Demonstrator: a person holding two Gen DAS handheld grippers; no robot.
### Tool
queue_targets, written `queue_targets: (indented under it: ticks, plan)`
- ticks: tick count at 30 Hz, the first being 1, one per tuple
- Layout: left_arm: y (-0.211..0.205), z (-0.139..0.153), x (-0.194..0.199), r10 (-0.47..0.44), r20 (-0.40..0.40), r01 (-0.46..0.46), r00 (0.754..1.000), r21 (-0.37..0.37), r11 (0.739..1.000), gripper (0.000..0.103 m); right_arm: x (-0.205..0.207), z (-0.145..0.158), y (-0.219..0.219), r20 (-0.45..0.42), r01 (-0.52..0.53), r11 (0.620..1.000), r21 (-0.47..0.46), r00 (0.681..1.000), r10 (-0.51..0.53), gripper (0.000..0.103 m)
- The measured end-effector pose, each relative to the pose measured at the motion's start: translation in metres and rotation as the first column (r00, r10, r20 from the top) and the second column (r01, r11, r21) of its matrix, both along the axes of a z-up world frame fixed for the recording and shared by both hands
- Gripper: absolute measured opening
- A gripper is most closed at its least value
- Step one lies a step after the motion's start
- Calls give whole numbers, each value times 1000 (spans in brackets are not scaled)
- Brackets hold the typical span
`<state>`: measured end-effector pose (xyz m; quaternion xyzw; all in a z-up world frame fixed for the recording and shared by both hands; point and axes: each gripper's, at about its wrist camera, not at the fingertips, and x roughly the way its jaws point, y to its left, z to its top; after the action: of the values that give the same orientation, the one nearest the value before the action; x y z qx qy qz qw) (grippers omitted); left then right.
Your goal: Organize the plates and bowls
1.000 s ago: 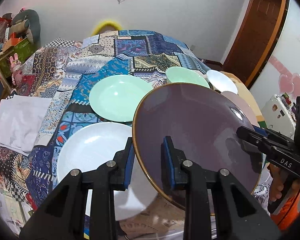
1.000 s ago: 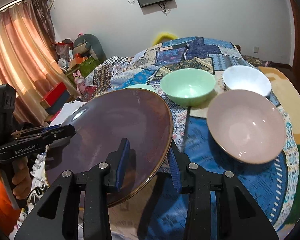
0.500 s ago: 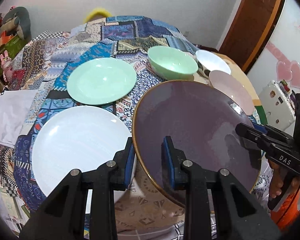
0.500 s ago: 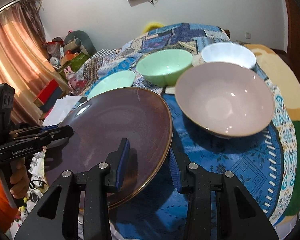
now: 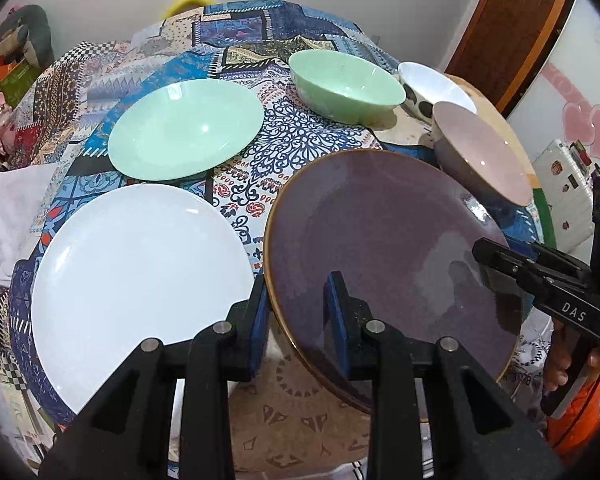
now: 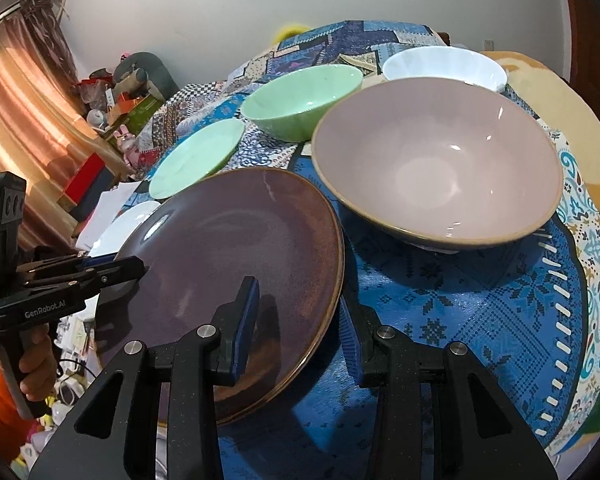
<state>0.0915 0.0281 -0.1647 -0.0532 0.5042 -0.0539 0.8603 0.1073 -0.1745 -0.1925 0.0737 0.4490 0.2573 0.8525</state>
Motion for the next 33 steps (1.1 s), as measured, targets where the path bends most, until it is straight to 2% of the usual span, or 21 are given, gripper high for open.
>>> queue_targets:
  ticks: [7, 15, 20, 28, 31, 33]
  plan:
    - [-2, -13, 9, -9, -36, 8, 999, -13, 1000, 29, 2, -3, -1, 2, 3, 999, -32, 1000, -3, 35]
    - [-3, -17, 10, -9, -33, 9, 999, 1, 1000, 28, 2, 1, -2, -3, 0, 999, -45, 1000, 0, 37]
    - [-7, -8, 1, -23, 22, 22, 999, 50, 998, 28, -5, 7, -3, 11, 15, 998, -64, 1000, -14, 37]
    - [-4, 16, -15, -19, 102, 13, 995, 51, 999, 29, -18, 32, -2, 73, 34, 997, -66, 997, -29, 46]
    - [4, 26, -23, 1, 127, -5, 992, 31, 999, 35, -21, 43, 3, 103, 28, 997, -68, 994, -21, 49]
    - [10, 32, -28, 15, 148, -20, 989, 31, 999, 45, -22, 47, 9, 115, 20, 997, -71, 993, -11, 50]
